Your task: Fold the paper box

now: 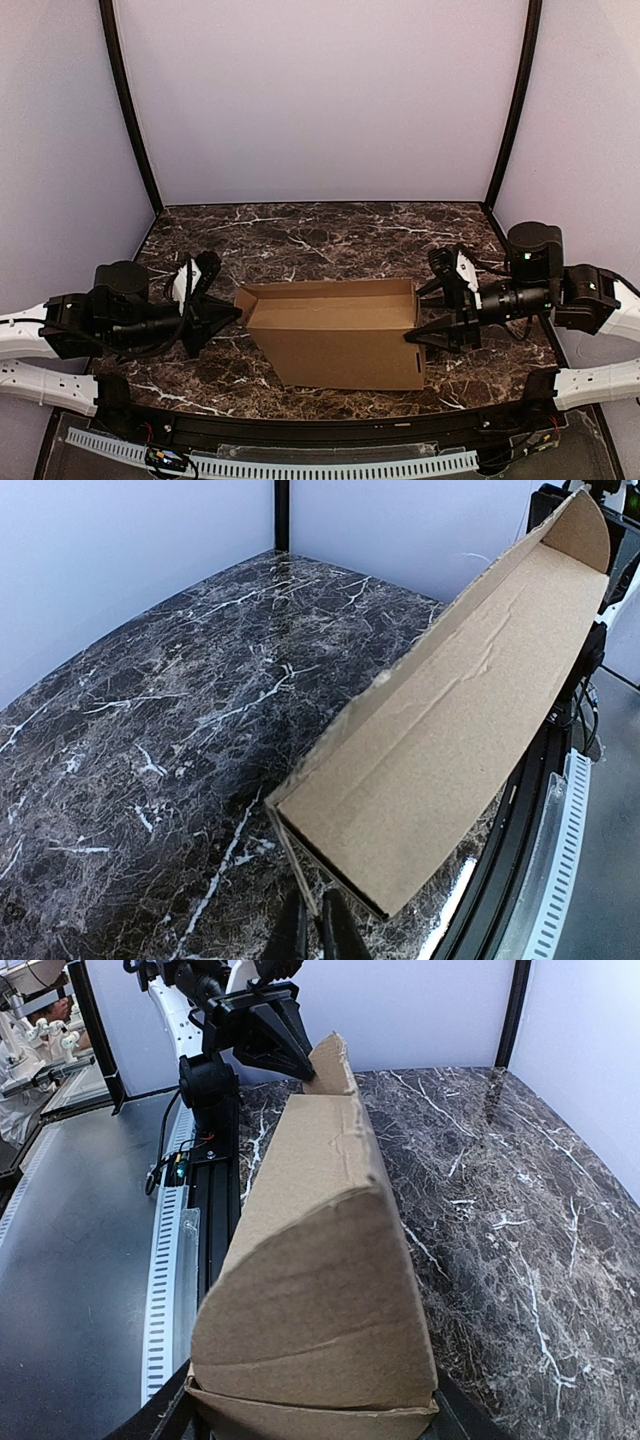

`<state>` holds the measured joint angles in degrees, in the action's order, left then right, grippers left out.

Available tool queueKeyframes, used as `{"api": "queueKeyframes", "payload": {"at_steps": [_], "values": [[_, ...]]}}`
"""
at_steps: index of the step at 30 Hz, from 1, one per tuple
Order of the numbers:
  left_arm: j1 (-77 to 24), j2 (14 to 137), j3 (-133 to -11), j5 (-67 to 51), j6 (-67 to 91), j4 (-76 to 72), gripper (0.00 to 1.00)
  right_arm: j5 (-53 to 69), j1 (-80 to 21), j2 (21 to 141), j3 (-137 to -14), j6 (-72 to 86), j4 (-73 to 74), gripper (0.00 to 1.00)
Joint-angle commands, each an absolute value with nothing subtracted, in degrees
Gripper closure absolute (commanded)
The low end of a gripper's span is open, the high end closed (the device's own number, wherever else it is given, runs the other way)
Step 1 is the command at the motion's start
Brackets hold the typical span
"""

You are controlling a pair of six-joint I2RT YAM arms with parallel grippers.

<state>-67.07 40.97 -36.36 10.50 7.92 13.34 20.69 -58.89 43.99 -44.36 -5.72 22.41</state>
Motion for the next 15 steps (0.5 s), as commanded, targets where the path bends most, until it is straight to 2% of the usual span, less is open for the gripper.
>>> {"api": "queueKeyframes", "payload": {"at_steps": [1, 15], "values": [[-67.31, 41.85, -37.81, 8.33, 8.28, 11.1, 0.97, 21.28, -59.27, 43.33, -45.35, -5.71, 19.0, 0.59], [-67.32, 44.17, -40.48, 7.91, 9.42, 9.59, 0.99, 21.23, -59.8, 43.85, -44.18, -7.17, 18.46, 0.6]]}}
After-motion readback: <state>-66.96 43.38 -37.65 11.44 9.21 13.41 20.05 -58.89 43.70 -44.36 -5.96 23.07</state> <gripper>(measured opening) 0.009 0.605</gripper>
